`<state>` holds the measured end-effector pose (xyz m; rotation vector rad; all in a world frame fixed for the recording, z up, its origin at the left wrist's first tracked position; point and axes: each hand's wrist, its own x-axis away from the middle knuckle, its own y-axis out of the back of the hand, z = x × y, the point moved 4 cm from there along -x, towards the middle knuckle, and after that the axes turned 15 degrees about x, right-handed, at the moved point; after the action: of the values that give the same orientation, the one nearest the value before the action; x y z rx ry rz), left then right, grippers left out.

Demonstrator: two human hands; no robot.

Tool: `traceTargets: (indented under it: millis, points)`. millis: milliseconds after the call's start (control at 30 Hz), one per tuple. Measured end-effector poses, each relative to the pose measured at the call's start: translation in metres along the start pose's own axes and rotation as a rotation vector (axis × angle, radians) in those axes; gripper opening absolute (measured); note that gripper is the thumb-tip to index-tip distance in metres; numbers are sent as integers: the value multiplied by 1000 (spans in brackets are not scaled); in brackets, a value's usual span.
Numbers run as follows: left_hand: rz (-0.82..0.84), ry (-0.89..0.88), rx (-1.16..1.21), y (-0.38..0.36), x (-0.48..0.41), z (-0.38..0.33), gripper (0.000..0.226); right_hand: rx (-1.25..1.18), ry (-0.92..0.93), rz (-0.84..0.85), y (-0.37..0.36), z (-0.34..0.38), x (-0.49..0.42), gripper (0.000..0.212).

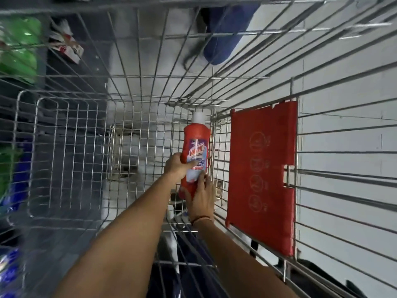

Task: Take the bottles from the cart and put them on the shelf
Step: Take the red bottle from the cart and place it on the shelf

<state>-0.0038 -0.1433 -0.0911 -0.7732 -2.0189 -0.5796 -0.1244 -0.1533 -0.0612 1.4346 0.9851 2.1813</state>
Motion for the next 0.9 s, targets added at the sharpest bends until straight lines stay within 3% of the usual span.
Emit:
traceTargets:
  millis: [167, 233, 300, 367, 700, 833, 900]
  points:
    - [-14, -9, 86, 35, 12, -1, 43, -168, 80, 87, 12, 16, 4, 88]
    - [48, 7, 199, 54, 27, -7, 46, -396, 36, 147, 25, 24, 7, 90]
    - [78, -26, 288, 73, 47, -16, 28, -559, 27, 293, 37, 38, 14, 81]
    - [68, -86, 328, 89, 64, -26, 14, -515, 61, 362, 43, 51, 19, 71]
    - [5, -348, 467, 145, 163, -75, 26, -554, 348, 274, 96, 110, 76, 57]
    - [-72, -472, 502, 169, 210, -86, 44, -561, 486, 224, 121, 137, 109, 55]
    - [-110, -555, 525, 187, 237, -91, 38, -524, 548, 194, 130, 155, 128, 56]
